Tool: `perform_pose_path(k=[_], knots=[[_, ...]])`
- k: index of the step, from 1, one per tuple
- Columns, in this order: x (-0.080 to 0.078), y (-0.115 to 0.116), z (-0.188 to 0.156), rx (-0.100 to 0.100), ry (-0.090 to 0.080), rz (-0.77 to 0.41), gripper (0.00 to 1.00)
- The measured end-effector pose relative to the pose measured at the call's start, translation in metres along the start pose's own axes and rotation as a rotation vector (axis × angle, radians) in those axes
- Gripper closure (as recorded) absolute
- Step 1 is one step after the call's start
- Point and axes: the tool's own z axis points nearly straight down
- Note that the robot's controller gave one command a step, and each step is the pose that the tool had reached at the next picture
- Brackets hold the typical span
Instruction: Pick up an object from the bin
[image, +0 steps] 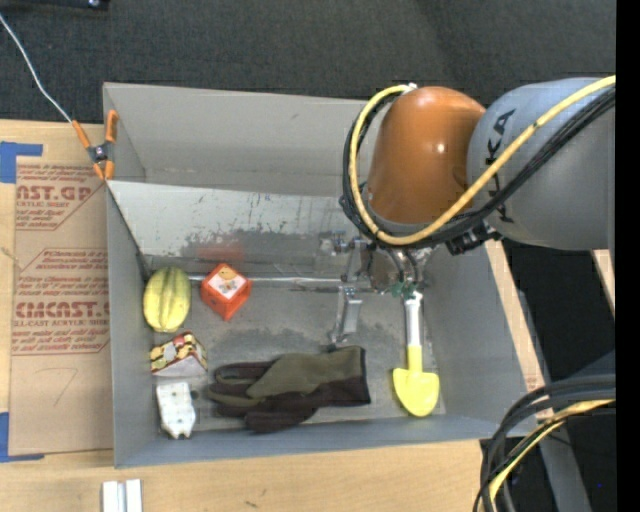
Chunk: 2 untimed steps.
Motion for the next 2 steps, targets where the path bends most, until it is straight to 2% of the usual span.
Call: perform_pose_path(k=[1,2], knots=[[-0.002,0.000,-0.005,0.000,-0.008,0.001,0.00],[0.033,-0.016,0.074,-0.002,-0.006,0.059,0.00]])
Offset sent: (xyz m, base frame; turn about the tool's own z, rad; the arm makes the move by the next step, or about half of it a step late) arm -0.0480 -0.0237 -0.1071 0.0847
